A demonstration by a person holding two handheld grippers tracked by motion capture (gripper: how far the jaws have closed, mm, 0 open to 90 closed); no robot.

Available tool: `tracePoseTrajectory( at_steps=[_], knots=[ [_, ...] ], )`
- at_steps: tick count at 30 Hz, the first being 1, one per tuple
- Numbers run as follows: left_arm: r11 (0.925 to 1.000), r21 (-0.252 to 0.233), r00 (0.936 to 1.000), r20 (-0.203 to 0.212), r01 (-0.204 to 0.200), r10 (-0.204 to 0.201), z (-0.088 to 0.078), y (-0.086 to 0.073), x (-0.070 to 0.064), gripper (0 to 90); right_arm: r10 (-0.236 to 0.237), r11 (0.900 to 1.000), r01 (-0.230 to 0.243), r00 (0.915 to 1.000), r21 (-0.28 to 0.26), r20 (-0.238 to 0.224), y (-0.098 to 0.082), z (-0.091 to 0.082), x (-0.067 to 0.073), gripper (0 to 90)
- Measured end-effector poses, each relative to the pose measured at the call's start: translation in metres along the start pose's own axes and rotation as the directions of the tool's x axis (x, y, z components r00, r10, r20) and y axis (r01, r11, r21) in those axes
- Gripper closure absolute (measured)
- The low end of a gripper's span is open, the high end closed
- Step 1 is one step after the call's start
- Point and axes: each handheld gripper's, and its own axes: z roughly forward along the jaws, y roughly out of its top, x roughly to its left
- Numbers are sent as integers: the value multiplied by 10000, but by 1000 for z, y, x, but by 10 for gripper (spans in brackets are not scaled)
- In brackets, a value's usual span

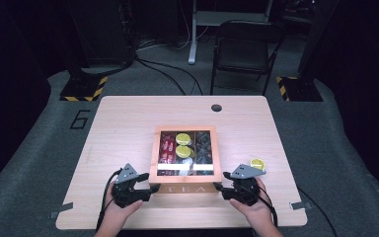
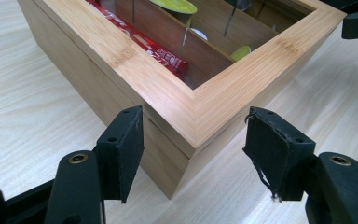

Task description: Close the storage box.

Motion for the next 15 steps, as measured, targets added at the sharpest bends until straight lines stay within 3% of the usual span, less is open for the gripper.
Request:
tracePoseTrajectory(
  at_steps=[7,11,15],
  knots=[
    [9993,-324,9998,-68,177,-179,-5,2,4,370,197,9990,-197,9998,-391,17,1,-8,-5,429],
    [9996,-212,9999,20,162,-162,-4,2,6,370,452,9966,-449,9990,-697,35,0,-15,-14,420],
    [9999,-105,10000,60,79,-78,-2,2,7,378,524,9970,-517,9986,-583,102,-3,-15,-16,412]
  ],
)
